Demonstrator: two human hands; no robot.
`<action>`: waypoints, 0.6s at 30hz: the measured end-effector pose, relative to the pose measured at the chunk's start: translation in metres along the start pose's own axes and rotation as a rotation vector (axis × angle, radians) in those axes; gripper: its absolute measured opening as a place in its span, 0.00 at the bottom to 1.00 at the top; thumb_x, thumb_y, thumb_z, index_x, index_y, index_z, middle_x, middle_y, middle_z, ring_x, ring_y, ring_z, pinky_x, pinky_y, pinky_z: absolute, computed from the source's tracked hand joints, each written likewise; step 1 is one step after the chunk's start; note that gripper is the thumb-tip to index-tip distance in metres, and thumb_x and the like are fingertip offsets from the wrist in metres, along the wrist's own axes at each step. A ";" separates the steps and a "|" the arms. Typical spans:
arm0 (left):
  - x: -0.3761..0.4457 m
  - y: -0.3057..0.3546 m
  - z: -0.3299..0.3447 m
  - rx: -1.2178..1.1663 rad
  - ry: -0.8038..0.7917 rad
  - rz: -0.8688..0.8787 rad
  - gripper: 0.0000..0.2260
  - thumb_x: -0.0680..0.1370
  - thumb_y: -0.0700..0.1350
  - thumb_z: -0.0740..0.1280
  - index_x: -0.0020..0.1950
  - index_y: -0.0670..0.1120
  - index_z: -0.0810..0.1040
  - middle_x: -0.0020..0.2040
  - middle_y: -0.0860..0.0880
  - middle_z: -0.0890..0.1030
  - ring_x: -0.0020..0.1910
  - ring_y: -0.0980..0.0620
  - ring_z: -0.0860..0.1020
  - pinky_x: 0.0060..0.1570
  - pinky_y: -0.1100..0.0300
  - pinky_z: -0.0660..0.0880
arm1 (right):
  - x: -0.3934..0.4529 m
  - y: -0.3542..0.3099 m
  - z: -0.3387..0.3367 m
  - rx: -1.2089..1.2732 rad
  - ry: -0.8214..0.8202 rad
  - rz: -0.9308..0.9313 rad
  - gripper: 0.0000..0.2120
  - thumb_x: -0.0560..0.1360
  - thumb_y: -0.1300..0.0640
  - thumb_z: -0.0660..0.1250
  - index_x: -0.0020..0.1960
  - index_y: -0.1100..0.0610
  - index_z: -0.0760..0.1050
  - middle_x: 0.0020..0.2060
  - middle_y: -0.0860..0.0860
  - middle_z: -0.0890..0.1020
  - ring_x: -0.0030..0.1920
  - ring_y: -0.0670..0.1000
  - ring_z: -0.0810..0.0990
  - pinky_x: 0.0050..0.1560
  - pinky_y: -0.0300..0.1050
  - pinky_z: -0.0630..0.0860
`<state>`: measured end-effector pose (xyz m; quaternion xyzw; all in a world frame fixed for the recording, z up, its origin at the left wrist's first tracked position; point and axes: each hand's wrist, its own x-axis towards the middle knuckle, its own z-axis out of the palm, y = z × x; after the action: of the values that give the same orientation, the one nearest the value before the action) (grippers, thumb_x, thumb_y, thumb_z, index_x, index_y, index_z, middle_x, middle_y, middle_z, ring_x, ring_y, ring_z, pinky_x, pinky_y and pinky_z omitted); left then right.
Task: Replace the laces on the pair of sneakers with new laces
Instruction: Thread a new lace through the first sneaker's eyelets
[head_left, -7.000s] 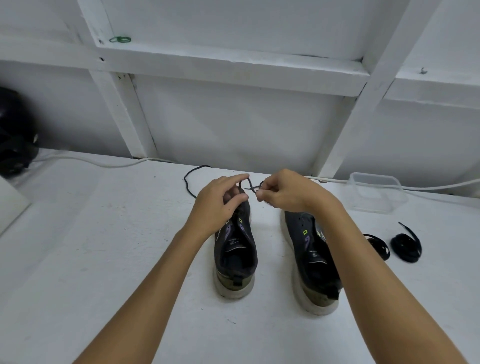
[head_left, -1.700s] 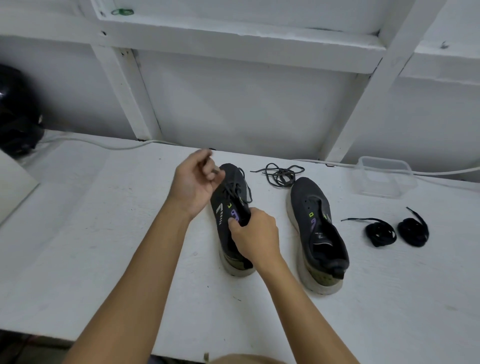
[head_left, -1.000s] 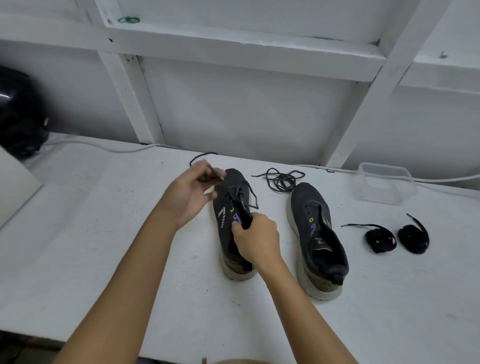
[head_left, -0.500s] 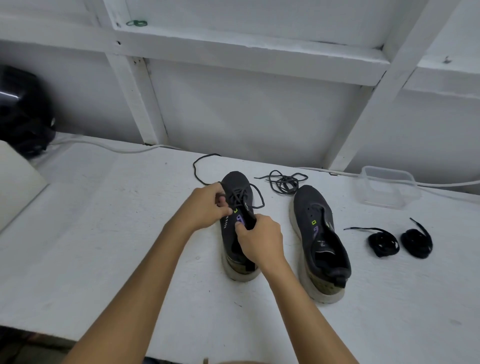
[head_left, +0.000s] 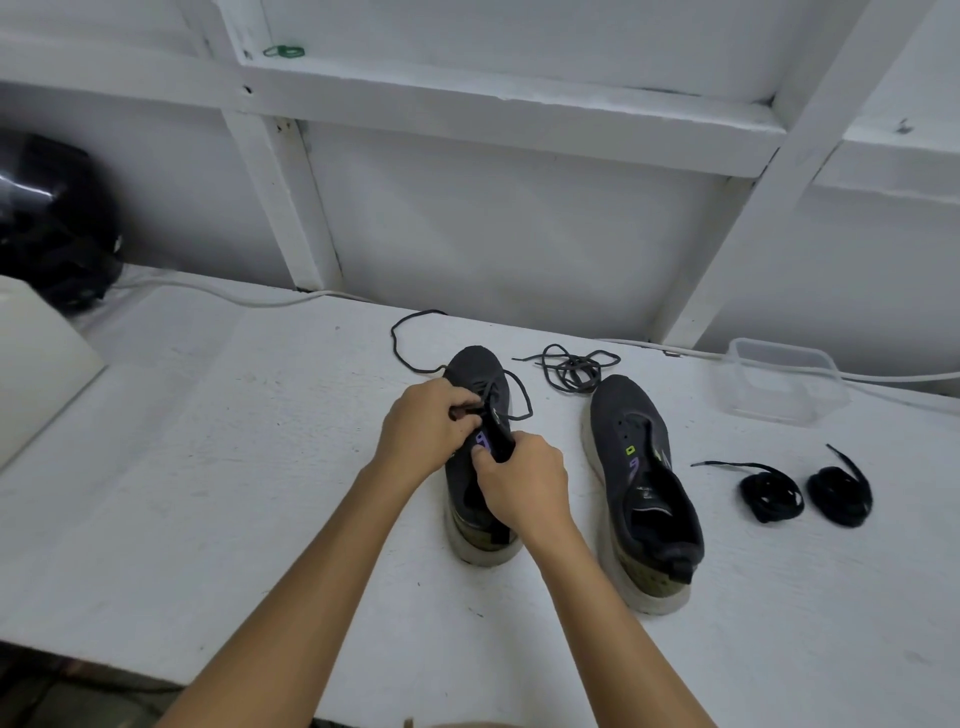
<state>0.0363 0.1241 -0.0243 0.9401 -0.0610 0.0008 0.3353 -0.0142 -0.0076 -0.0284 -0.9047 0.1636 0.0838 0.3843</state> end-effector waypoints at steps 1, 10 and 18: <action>0.000 0.000 0.001 0.041 0.011 0.006 0.11 0.76 0.48 0.73 0.57 0.51 0.85 0.53 0.52 0.82 0.53 0.50 0.79 0.52 0.54 0.77 | 0.001 0.000 0.000 0.003 -0.003 0.000 0.14 0.78 0.45 0.66 0.51 0.56 0.78 0.42 0.50 0.81 0.40 0.52 0.79 0.31 0.40 0.67; -0.001 0.007 -0.004 -0.222 -0.113 -0.137 0.04 0.78 0.46 0.68 0.46 0.48 0.82 0.39 0.55 0.80 0.38 0.57 0.77 0.39 0.62 0.74 | 0.002 0.001 -0.001 -0.016 -0.016 0.011 0.14 0.78 0.44 0.66 0.49 0.56 0.78 0.42 0.51 0.81 0.39 0.53 0.79 0.31 0.42 0.67; -0.003 0.015 -0.068 -1.587 -0.122 -0.250 0.05 0.70 0.42 0.63 0.37 0.44 0.76 0.35 0.49 0.73 0.28 0.56 0.67 0.31 0.63 0.63 | 0.003 -0.001 -0.005 -0.010 -0.023 0.019 0.13 0.78 0.46 0.67 0.50 0.57 0.78 0.42 0.52 0.81 0.38 0.52 0.77 0.28 0.40 0.64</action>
<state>0.0340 0.1558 0.0383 0.4199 0.0440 -0.1316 0.8969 -0.0114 -0.0109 -0.0254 -0.9041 0.1672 0.0985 0.3807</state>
